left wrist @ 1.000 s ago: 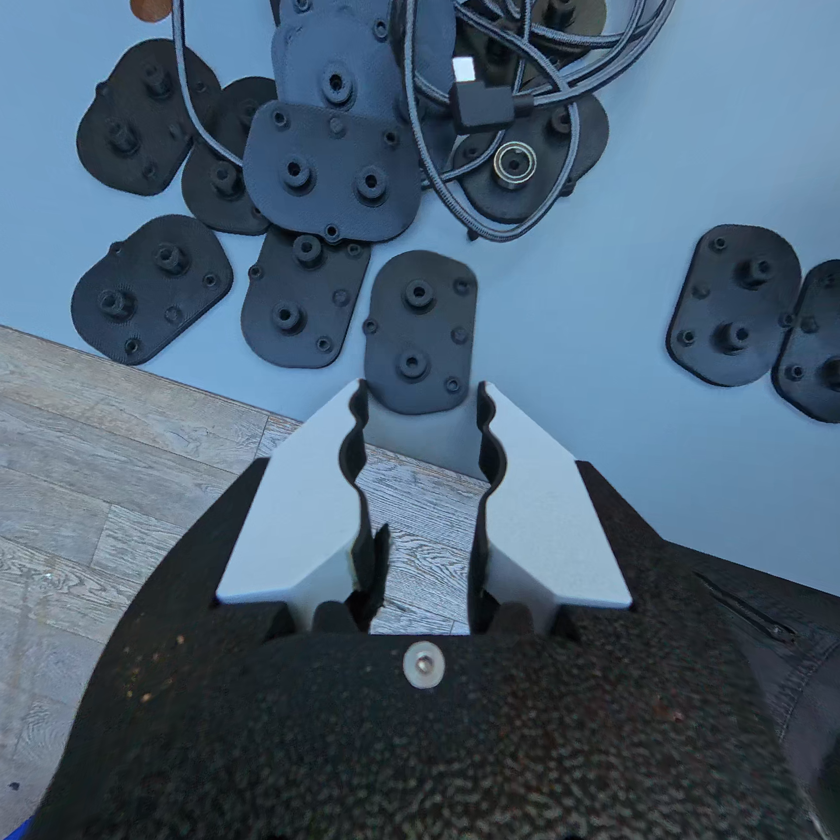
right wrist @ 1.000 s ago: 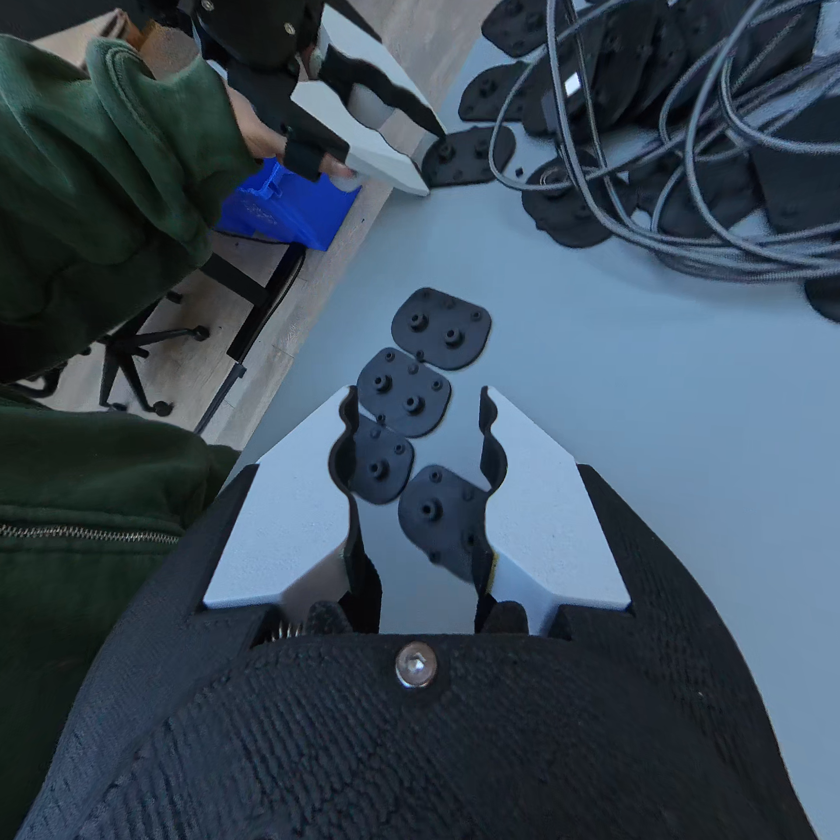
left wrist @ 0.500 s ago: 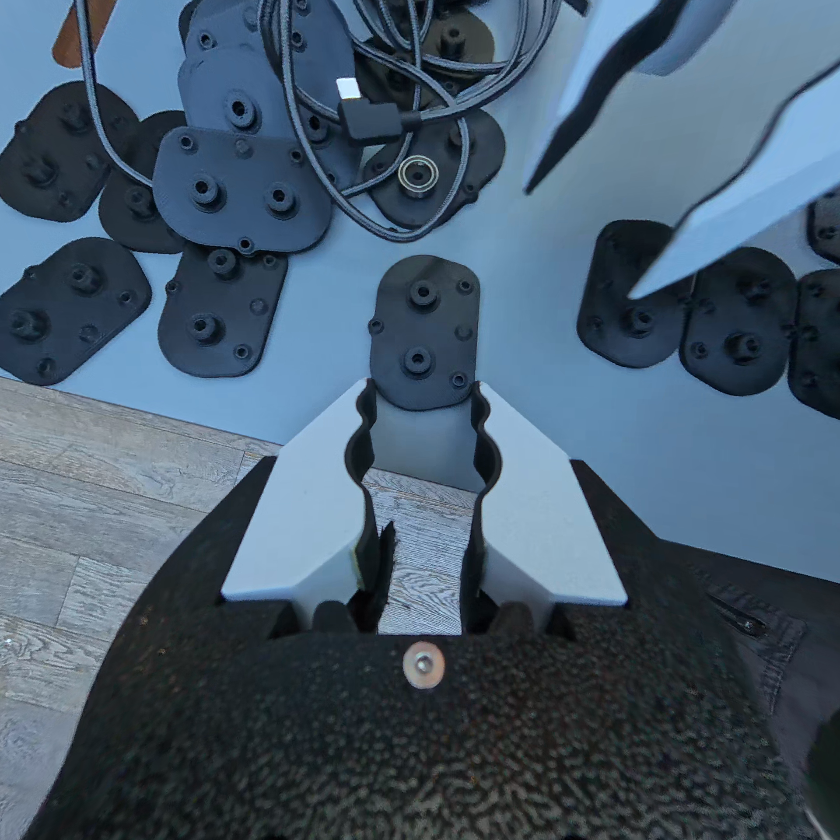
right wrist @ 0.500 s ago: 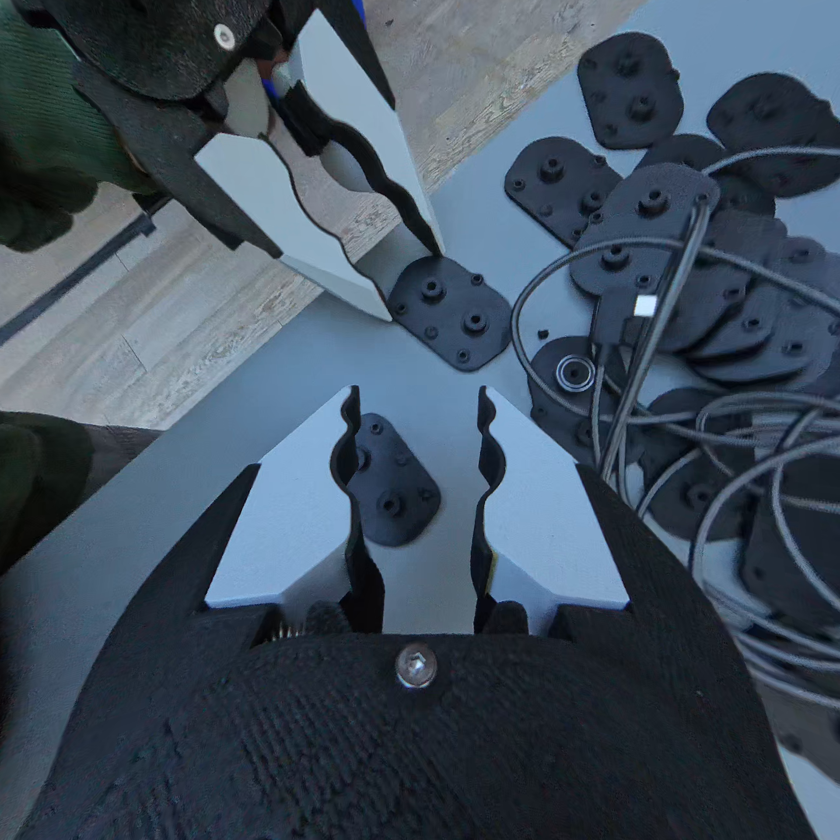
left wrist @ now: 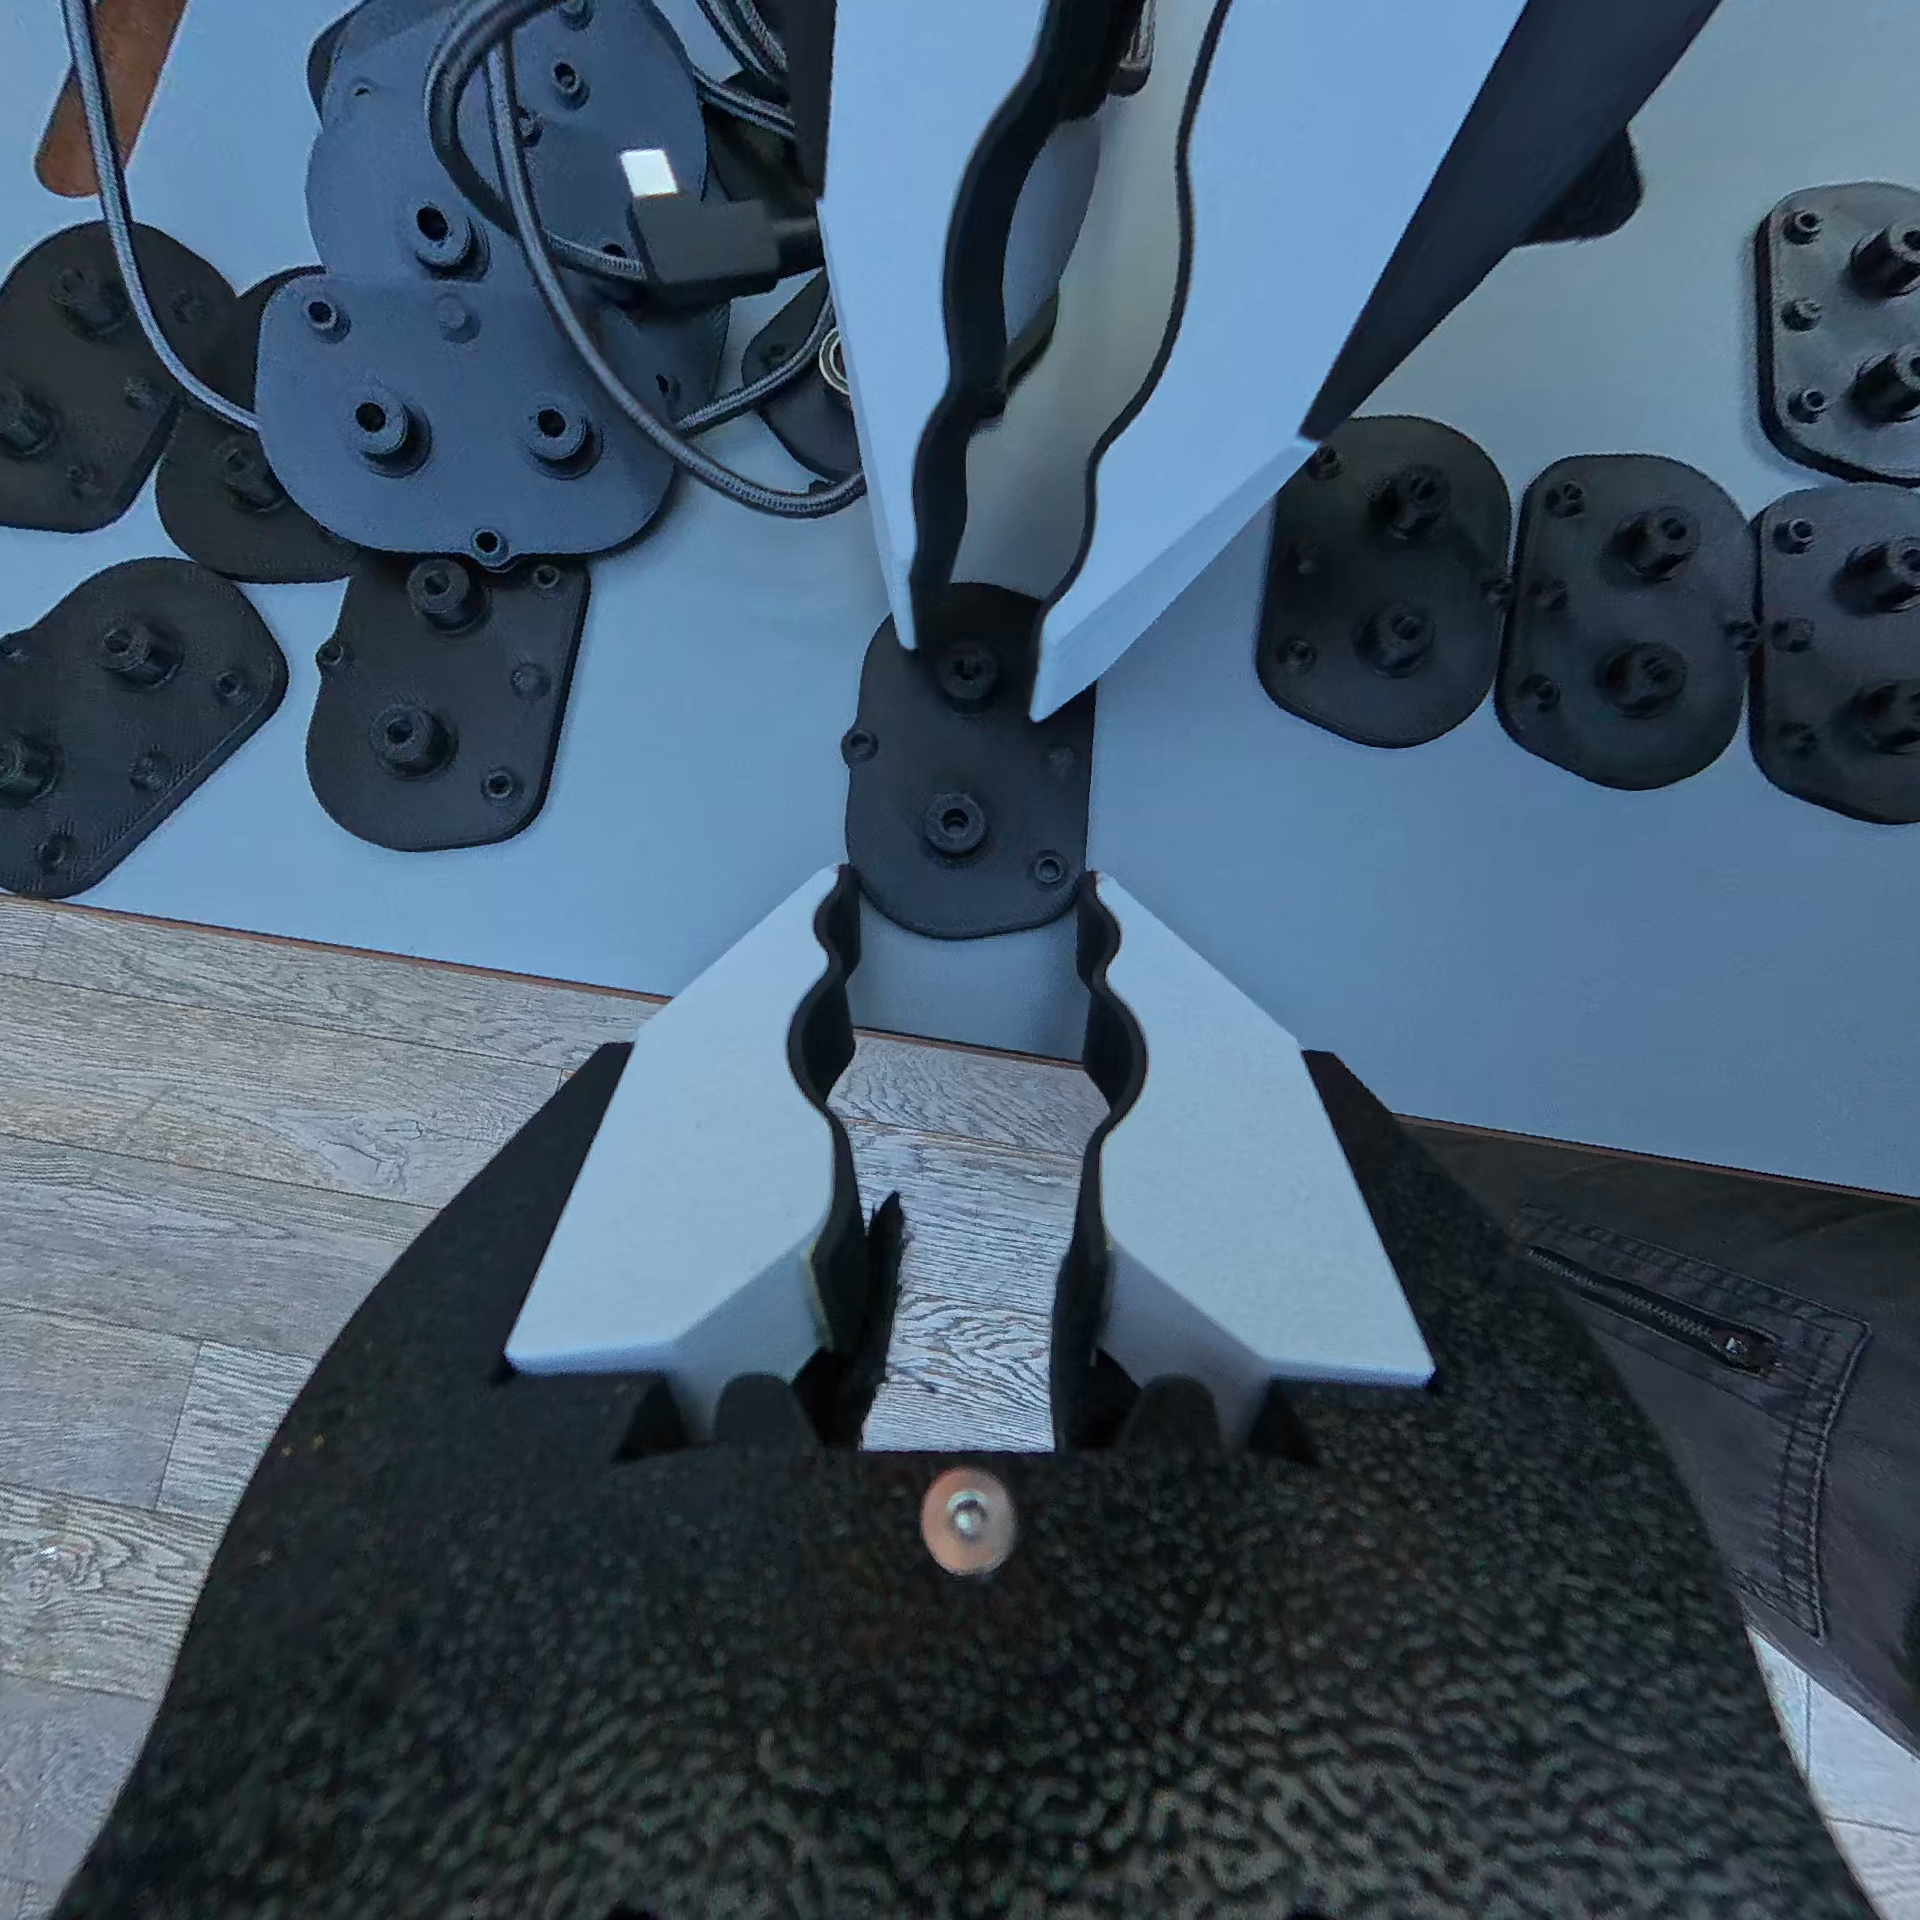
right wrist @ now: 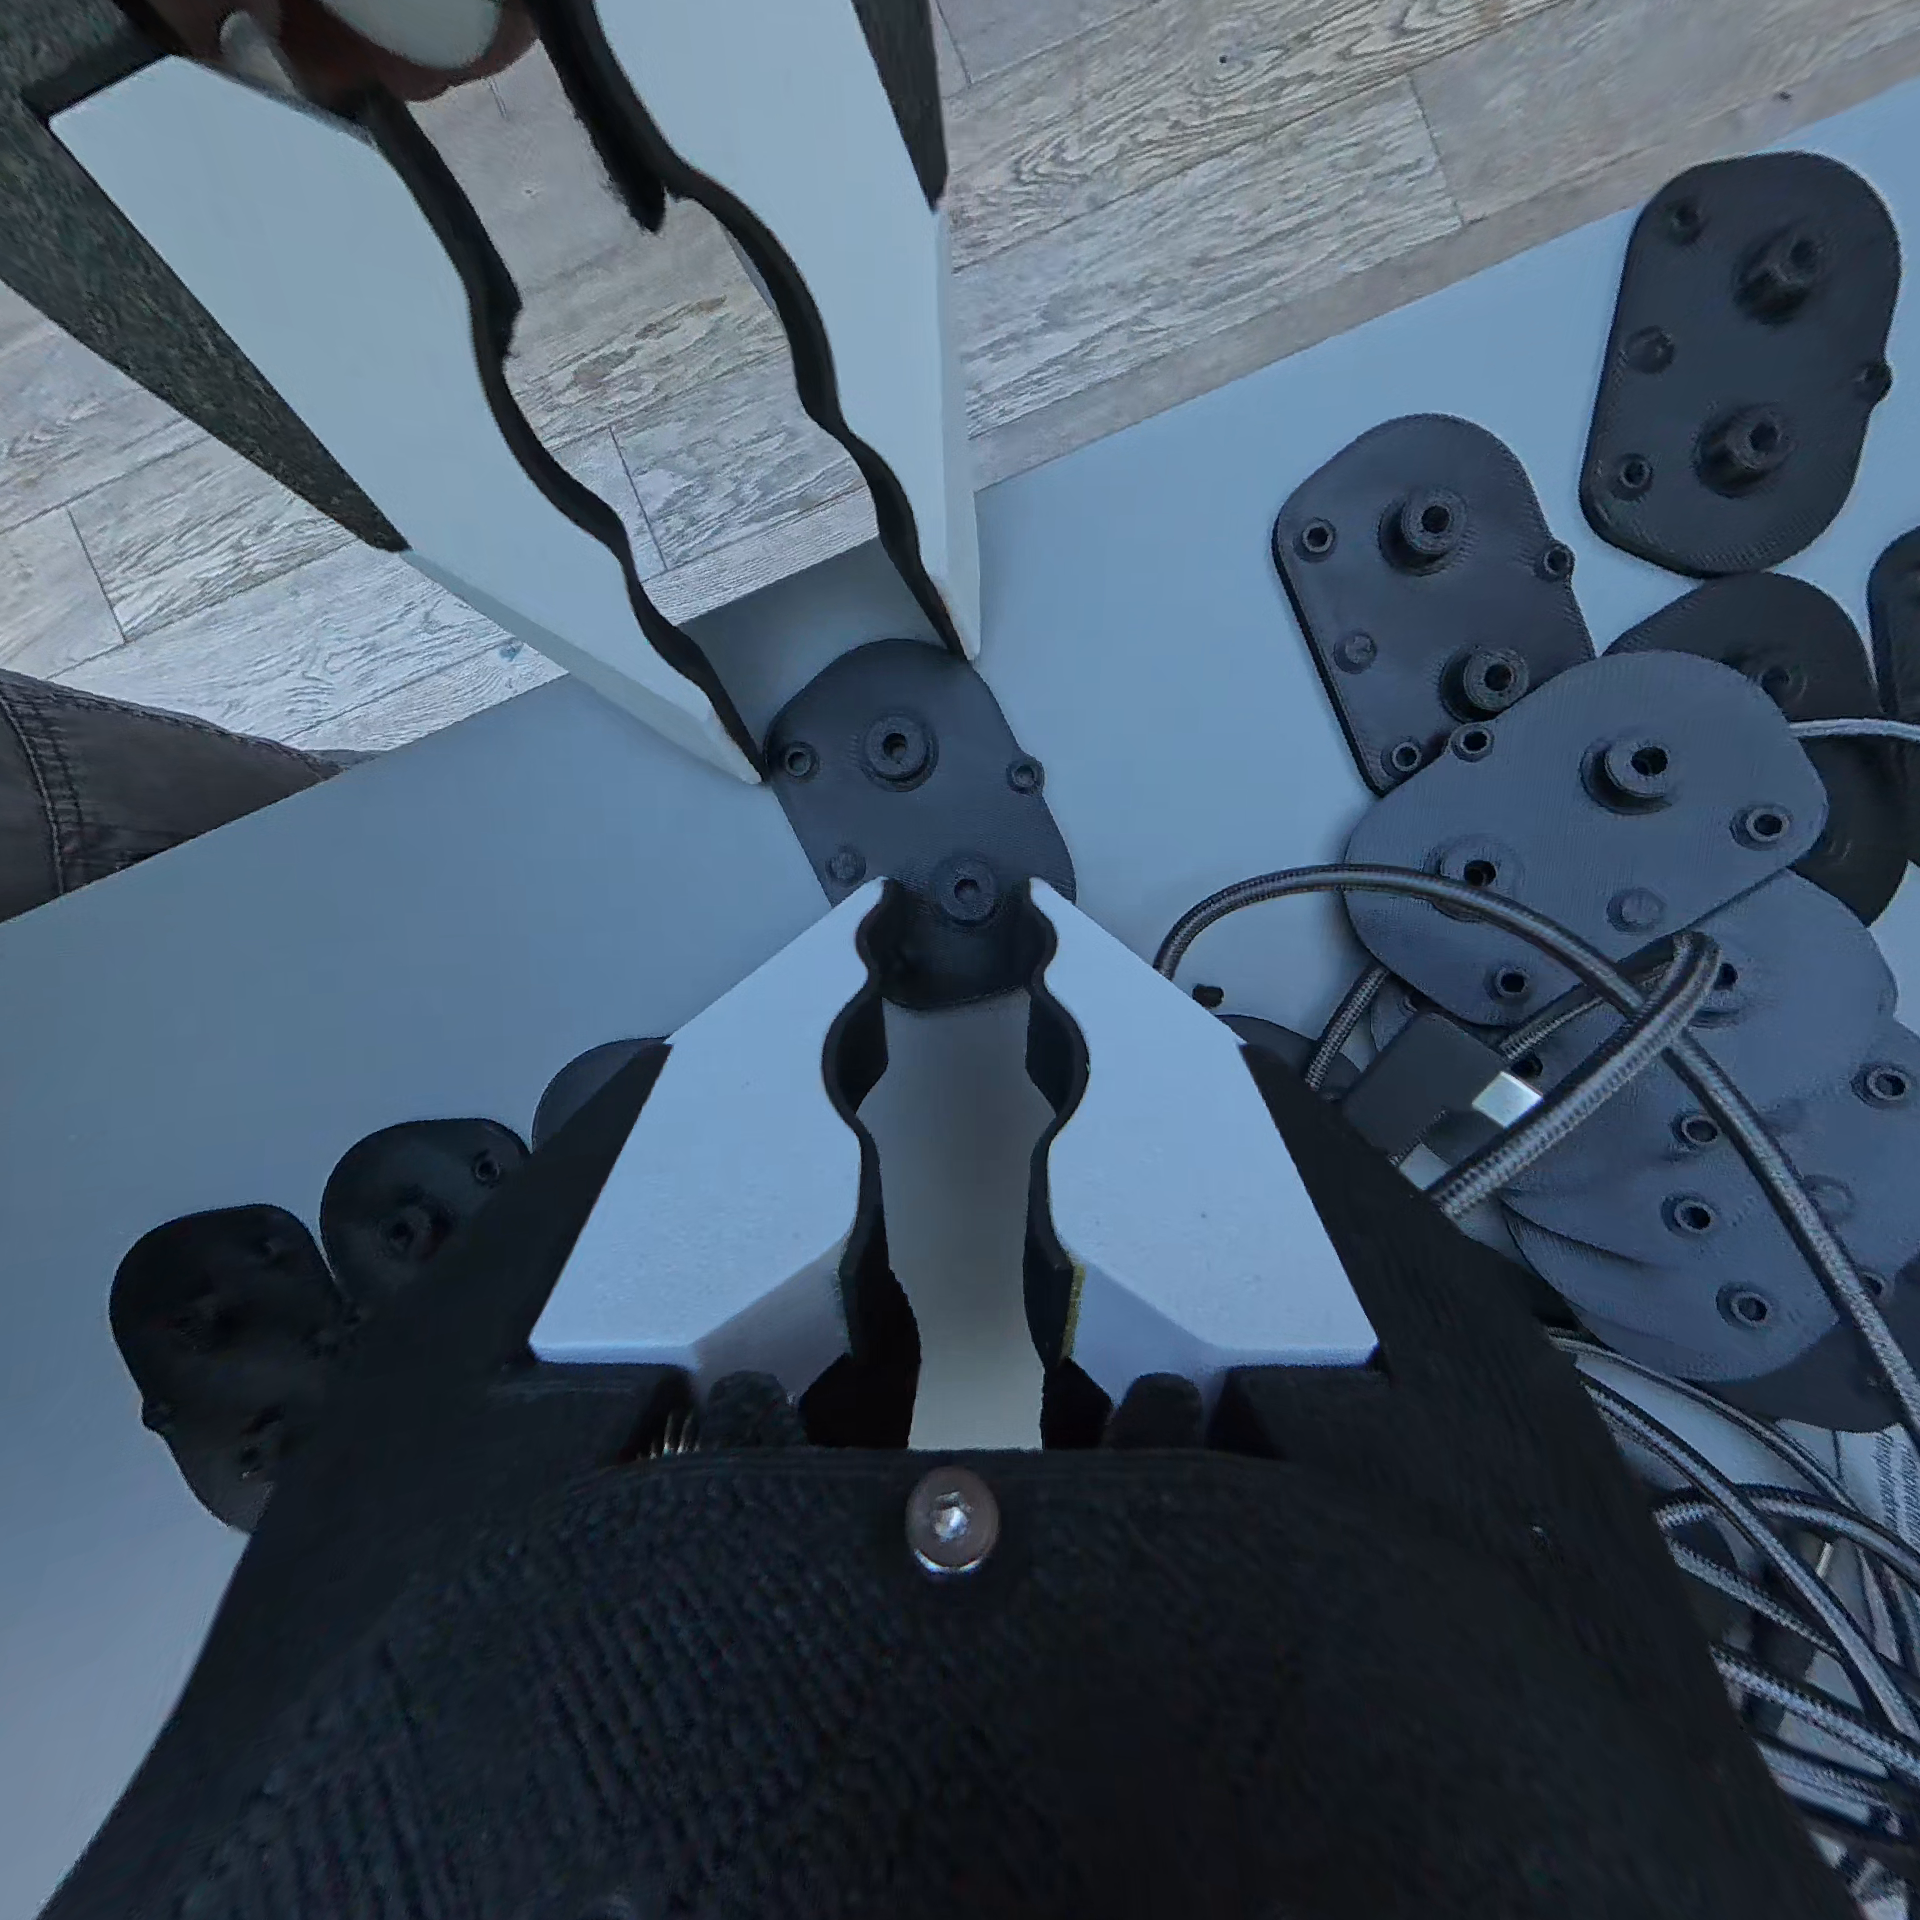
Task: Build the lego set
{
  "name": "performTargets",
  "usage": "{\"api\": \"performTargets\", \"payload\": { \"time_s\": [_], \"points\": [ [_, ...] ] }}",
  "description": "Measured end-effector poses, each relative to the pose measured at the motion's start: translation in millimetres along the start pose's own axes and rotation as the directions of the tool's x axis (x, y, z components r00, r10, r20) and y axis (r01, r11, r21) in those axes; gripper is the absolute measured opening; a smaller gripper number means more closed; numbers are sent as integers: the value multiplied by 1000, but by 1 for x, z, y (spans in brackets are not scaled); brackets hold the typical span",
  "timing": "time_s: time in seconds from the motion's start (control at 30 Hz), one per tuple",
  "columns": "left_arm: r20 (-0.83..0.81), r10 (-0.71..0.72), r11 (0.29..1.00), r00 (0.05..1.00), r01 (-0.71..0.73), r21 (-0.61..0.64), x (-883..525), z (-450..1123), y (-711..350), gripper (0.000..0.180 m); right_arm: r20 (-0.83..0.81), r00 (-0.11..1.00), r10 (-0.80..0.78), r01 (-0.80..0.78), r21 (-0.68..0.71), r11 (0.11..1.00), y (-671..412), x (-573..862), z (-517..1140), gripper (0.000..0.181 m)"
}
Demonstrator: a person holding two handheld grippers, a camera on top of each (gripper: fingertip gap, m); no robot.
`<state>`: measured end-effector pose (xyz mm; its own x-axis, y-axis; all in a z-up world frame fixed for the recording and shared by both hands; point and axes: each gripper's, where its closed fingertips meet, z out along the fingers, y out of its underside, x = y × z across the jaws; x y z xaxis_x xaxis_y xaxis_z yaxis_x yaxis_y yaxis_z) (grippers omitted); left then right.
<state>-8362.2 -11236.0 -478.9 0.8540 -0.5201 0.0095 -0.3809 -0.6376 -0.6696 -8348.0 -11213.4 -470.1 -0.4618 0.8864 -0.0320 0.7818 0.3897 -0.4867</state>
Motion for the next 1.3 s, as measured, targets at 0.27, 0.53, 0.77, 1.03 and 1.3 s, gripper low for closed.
{"api": "performTargets", "payload": {
  "time_s": [0.27,0.53,0.77,1.03,1.3],
  "points": [
    [2,-1,1000,1000,1,8,0,1,0,40,4,999,-41,41,-6,999,0,3,3,11],
    [6,-18,999,1000,18,40,7,-4,-12,39,-29,999,-20,21,22,1000,4,1,-12,10],
    [60,-54,984,997,43,175,17,-39,-59,35,-121,989,82,-76,47,996,54,-11,-71,10],
    [102,-160,942,982,121,313,64,-85,-85,35,-300,885,357,-375,-3,927,194,-23,-121,9],
    [116,-258,908,959,200,368,115,-100,-89,32,-312,815,488,-490,77,868,231,-30,-124,10]
  ]
}}
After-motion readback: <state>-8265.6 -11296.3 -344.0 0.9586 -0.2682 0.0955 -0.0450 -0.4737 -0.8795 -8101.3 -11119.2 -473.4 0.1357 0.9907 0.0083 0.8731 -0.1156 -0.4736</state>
